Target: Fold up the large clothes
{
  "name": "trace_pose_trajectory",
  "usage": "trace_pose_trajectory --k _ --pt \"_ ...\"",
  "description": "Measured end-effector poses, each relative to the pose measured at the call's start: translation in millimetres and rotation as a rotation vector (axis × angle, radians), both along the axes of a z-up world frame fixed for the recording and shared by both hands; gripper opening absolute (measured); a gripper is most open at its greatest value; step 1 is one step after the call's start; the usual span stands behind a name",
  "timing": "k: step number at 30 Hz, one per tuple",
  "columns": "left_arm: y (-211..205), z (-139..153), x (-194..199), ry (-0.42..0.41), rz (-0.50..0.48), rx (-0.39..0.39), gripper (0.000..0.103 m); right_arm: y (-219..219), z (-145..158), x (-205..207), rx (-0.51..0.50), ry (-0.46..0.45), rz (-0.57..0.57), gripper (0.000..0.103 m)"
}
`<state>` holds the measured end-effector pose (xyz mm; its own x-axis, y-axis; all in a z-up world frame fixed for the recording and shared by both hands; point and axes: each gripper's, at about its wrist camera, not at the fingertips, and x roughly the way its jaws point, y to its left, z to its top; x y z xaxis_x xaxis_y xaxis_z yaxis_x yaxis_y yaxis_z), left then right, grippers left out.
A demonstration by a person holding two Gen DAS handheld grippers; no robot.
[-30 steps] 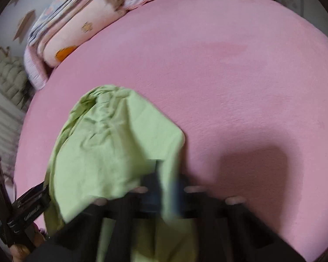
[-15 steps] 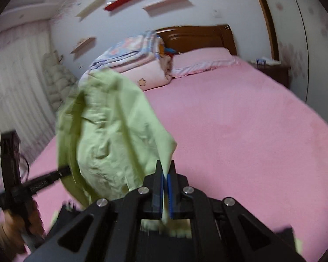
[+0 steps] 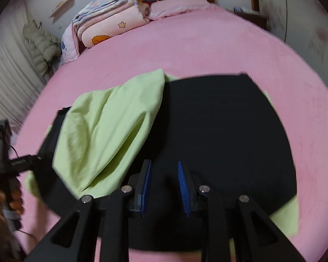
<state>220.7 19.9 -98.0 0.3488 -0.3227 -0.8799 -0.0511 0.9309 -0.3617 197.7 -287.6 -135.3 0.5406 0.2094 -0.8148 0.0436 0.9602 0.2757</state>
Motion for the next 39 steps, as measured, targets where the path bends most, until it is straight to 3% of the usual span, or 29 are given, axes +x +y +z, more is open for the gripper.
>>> trace_pose_trajectory --k 2,4,10,14,19,27,31,35,39 --pt "-8 13 -16 -0.018 -0.013 0.016 0.036 -1 6 -8 0.031 0.003 0.001 0.025" --pt "-15 31 -27 -0.038 -0.027 0.036 0.047 4 16 -13 0.045 -0.004 0.008 0.025" --pt "-30 76 -47 -0.088 -0.073 0.070 0.053 24 49 -26 0.046 -0.035 0.052 0.025" --pt "-44 89 -49 -0.108 -0.097 0.074 0.056 26 59 -32 0.066 -0.049 0.063 0.029" --pt "-65 76 -44 -0.097 -0.101 0.076 0.056 27 48 -28 0.081 -0.031 0.048 0.033" --pt "-86 24 -37 -0.066 -0.102 0.101 0.056 25 7 -12 0.166 0.035 0.031 0.033" --pt "-84 -1 -29 -0.023 -0.079 0.050 0.056 24 -15 0 0.187 0.069 0.029 0.033" --pt "-80 -11 -19 -0.040 -0.056 -0.003 0.056 24 -27 12 0.219 0.082 0.026 0.034" --pt "-71 -12 -13 -0.048 -0.032 -0.123 0.056 24 -34 25 0.276 0.080 0.016 0.034"
